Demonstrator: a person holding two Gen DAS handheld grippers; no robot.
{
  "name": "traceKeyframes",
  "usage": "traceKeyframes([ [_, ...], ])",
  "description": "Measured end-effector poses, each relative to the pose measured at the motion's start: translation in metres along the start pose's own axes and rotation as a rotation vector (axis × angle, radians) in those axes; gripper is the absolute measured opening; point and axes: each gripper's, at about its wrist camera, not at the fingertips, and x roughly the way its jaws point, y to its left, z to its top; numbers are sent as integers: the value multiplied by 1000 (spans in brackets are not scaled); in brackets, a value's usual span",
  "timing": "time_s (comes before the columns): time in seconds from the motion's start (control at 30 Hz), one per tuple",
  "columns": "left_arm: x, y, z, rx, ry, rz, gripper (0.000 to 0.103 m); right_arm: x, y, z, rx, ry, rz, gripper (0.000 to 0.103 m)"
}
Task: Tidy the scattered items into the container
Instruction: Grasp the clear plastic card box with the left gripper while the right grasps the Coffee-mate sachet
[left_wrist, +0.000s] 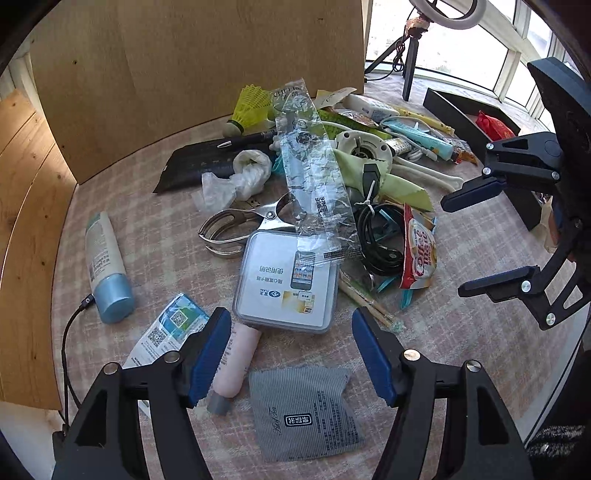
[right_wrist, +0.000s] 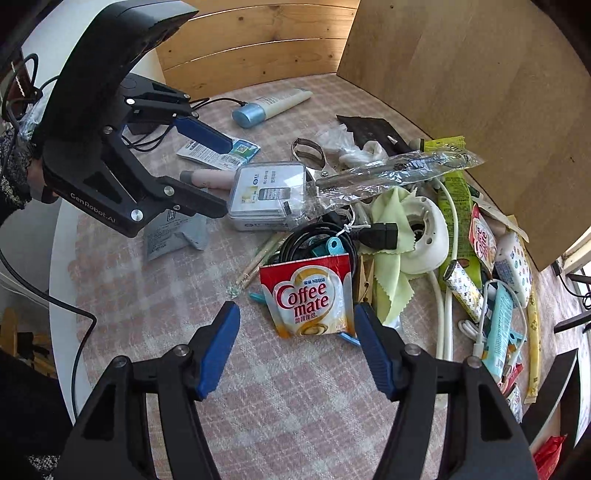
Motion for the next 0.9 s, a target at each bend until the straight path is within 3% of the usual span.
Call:
traceKeyframes([
  [0.17, 19, 1, 10, 80, 39, -3, 74, 13, 2, 4, -83, 17, -17, 67],
  [0.57, 45, -4, 15, 95, 76, -39, 74, 35, 6, 7, -150, 42, -39, 68],
  [0.67, 49, -5, 14, 80, 80, -25, 69, 40, 7, 5, -160, 40, -55, 68],
  [0.73, 49, -5, 11, 67, 74, -28, 69, 38, 5, 5, -146, 29, -62, 60],
  [0.9, 44, -8, 5, 53, 60, -8, 68, 25, -15, 1, -11, -7, 19, 54],
])
